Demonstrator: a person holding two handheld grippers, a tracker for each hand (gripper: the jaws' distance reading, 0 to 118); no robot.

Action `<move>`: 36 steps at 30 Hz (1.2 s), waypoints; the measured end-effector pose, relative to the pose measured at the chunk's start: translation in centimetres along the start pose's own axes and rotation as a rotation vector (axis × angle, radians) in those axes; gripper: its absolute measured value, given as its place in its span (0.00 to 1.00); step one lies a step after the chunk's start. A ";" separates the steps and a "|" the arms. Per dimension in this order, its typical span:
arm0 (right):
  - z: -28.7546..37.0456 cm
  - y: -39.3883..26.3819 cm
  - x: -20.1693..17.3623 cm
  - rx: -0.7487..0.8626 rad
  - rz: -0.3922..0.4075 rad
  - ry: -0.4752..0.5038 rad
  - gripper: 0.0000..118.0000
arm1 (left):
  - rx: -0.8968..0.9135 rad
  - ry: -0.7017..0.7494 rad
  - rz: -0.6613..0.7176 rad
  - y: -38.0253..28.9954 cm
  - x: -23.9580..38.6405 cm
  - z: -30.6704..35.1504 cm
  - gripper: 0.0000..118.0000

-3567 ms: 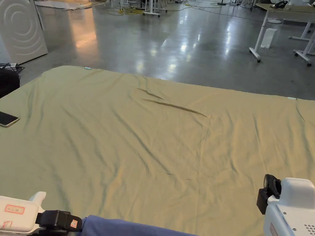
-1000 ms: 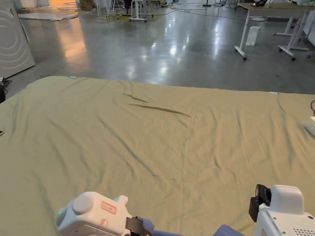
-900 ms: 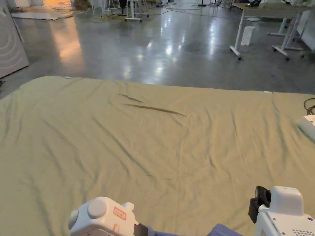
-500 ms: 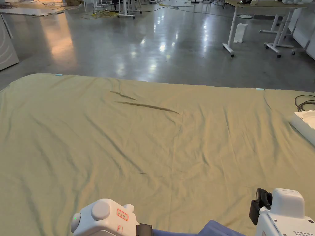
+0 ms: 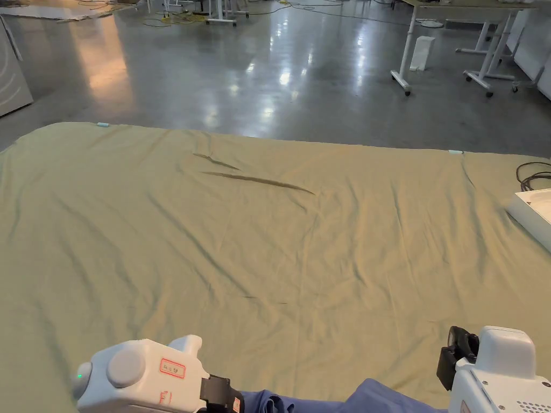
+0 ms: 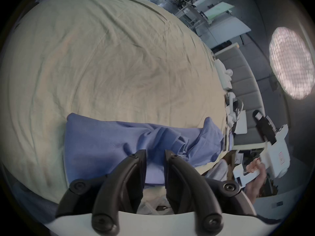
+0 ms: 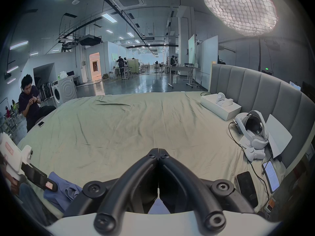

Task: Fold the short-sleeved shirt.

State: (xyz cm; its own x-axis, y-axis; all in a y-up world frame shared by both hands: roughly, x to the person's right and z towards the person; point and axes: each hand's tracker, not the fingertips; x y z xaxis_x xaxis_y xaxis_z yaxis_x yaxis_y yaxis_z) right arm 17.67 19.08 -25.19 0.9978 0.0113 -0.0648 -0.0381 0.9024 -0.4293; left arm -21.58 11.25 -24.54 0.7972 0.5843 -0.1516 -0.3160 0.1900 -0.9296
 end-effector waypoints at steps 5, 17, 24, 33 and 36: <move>0.0 -0.1 -0.1 -0.006 -0.004 0.007 0.00 | -0.037 -0.014 -0.073 -0.3 1.6 -3.7 0.15; 0.1 -0.5 0.2 -0.018 -0.008 0.006 0.00 | -0.002 -0.024 -0.120 -1.4 2.6 -7.7 0.14; 0.1 -0.7 -0.3 -0.027 -0.006 0.019 0.00 | 0.018 -0.062 -0.143 -1.2 2.4 -5.2 0.14; 0.0 -0.4 -0.9 -0.027 0.013 0.039 0.00 | 0.146 -0.071 -0.068 -0.1 -3.1 4.1 0.47; 0.0 -0.4 -1.2 -0.028 0.016 0.048 0.00 | 0.144 -0.008 -0.038 -0.2 -6.5 5.5 0.67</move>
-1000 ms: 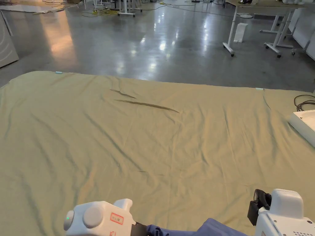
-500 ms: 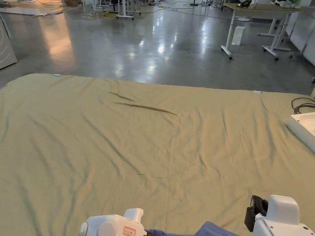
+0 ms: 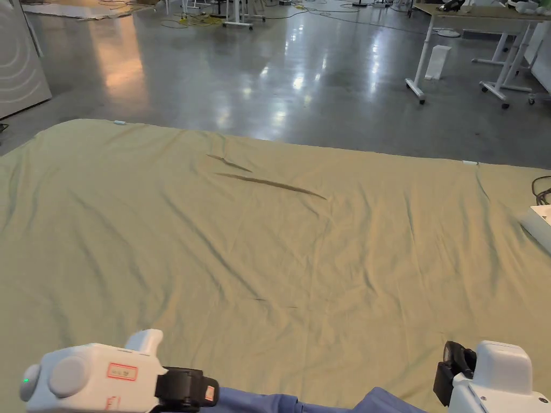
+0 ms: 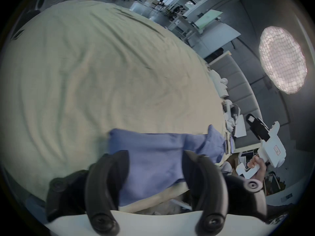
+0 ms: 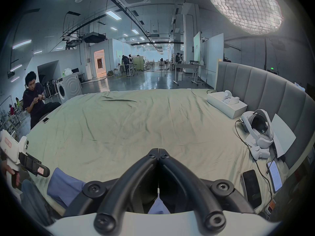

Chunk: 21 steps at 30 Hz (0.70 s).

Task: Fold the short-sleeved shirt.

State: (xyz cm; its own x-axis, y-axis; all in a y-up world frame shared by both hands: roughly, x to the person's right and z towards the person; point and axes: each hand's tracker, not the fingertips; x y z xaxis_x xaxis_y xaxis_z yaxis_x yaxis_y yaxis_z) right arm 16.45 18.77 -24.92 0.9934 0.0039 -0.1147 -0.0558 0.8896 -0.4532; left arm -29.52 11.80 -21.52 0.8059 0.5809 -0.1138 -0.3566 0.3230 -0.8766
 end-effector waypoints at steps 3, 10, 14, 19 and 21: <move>0.0 0.0 -0.2 -0.005 0.000 0.006 0.00 | 0.006 -0.015 0.058 -0.4 -4.1 0.9 0.68; 0.1 0.1 -0.6 -0.007 0.008 0.006 0.00 | -0.057 -0.224 0.209 -1.5 -10.4 -1.7 0.71; 0.1 0.1 -0.9 -0.011 0.009 0.003 0.00 | -0.046 -0.340 0.216 -1.2 -10.8 -3.0 0.71; 0.2 -0.1 -1.5 -0.019 0.009 0.009 0.00 | -0.061 -0.401 0.202 -1.0 -10.5 -5.0 0.71; 0.3 -0.2 -1.7 -0.020 0.007 0.009 0.00 | -0.064 -0.429 0.194 -1.2 -9.9 -5.5 0.71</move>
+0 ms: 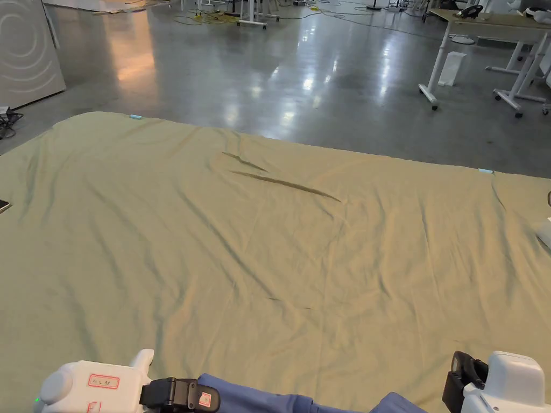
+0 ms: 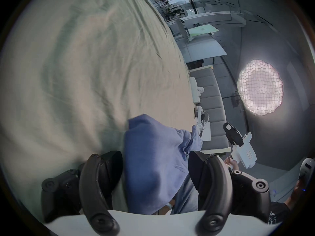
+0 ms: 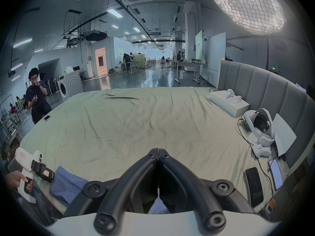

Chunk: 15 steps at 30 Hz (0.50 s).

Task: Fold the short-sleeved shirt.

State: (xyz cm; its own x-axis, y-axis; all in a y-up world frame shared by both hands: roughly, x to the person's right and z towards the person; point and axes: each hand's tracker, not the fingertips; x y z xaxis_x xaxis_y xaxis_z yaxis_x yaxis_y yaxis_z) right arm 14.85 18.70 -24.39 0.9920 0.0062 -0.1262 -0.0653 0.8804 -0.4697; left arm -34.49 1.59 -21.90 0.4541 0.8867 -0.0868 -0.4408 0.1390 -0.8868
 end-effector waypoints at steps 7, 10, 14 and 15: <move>0.0 0.0 -0.1 -0.005 0.005 -0.002 0.00 | -0.061 0.092 -0.108 -1.4 1.9 -2.0 0.17; 0.1 0.0 0.0 -0.003 0.011 -0.005 0.00 | -0.007 0.079 -0.072 -1.7 1.8 -1.3 0.10; 0.1 0.1 0.2 -0.004 0.011 -0.007 0.00 | 0.017 0.061 -0.087 -2.0 3.5 -0.1 0.10; 0.0 0.0 0.3 -0.004 0.011 -0.007 0.00 | 0.005 0.033 -0.092 -2.0 4.2 0.2 0.09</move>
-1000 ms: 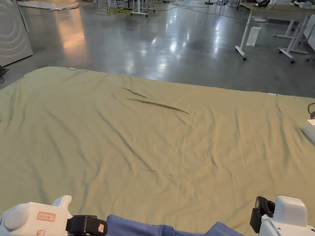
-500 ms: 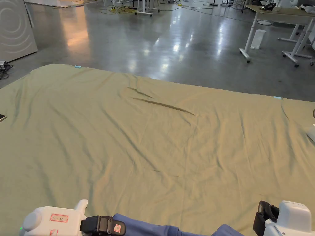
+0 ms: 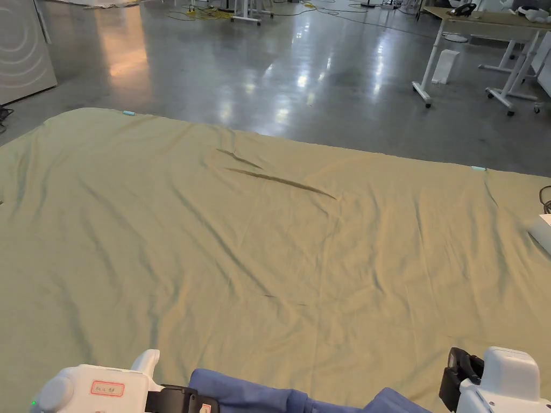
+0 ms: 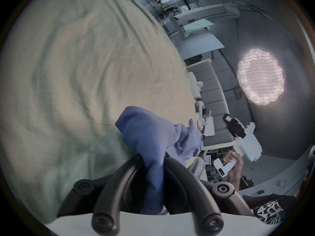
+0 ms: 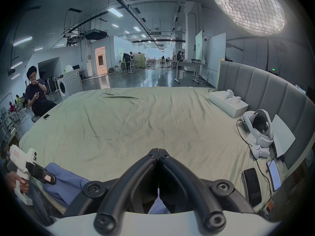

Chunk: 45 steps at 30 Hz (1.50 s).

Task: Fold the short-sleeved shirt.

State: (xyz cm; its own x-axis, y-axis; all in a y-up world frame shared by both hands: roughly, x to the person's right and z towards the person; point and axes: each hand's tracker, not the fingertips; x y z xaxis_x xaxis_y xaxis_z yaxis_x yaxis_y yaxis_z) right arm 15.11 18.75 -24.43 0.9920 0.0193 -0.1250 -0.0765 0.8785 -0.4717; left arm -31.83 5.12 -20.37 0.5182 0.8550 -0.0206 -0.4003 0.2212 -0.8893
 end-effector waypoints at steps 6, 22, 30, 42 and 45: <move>-0.2 0.0 0.0 -0.003 -0.004 0.008 0.00 | 0.018 0.064 -0.064 1.3 4.3 3.6 0.09; -1.1 0.0 -0.7 -0.007 -0.014 0.048 0.00 | 0.048 0.491 -0.170 2.4 12.7 10.0 0.09; -1.2 -0.5 0.0 -0.011 -0.033 0.049 0.00 | -0.035 0.436 -0.191 2.2 16.8 3.7 0.09; -0.7 -1.3 1.9 -0.025 -0.075 0.019 0.00 | -0.184 0.440 -0.142 0.7 18.9 -11.5 0.09; -0.5 -1.6 2.4 -0.028 -0.081 0.011 0.00 | -0.199 0.487 -0.140 0.2 18.7 -14.6 0.09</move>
State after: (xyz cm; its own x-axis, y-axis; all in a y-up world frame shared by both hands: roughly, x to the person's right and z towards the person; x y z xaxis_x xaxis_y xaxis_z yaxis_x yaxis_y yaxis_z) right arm 17.57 17.19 -24.41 0.9939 -0.0562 -0.0946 0.0008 0.8632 -0.5049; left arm -11.17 14.34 -27.65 0.8654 0.4972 -0.0630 -0.1761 0.1841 -0.9670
